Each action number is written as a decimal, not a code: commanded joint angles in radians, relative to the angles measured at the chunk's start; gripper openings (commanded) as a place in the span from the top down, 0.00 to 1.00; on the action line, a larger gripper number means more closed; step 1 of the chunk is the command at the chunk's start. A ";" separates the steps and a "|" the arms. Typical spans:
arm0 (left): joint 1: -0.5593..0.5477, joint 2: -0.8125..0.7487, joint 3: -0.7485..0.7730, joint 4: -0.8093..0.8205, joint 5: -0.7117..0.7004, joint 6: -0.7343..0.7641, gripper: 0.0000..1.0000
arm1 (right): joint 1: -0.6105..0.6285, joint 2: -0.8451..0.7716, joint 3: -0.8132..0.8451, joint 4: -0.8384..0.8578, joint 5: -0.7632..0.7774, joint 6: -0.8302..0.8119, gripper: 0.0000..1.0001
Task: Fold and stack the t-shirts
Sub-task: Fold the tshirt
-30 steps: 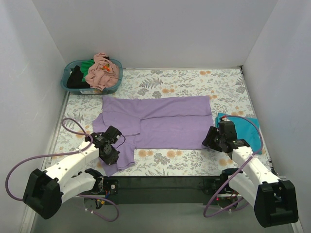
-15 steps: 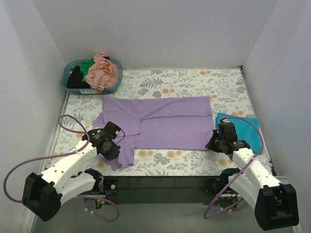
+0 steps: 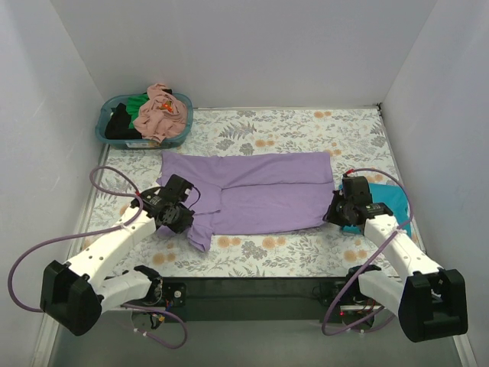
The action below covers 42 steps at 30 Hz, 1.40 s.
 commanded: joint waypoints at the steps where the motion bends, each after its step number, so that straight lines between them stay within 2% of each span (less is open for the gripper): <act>1: 0.036 0.028 0.069 0.053 -0.052 -0.013 1.00 | -0.003 0.042 0.086 -0.006 0.015 -0.026 0.99; 9: 0.188 0.127 0.145 0.164 0.019 0.106 1.00 | -0.003 0.191 0.224 -0.006 0.027 -0.050 0.99; 18: 0.266 0.250 0.261 0.242 0.008 0.158 1.00 | -0.013 0.327 0.330 -0.007 0.055 -0.066 0.99; 28: 0.294 0.305 0.284 0.409 0.014 0.252 1.00 | -0.035 0.430 0.428 -0.007 0.058 -0.086 0.99; 42: 0.320 0.463 0.359 0.477 -0.041 0.257 1.00 | -0.047 0.605 0.563 -0.007 0.060 -0.098 0.99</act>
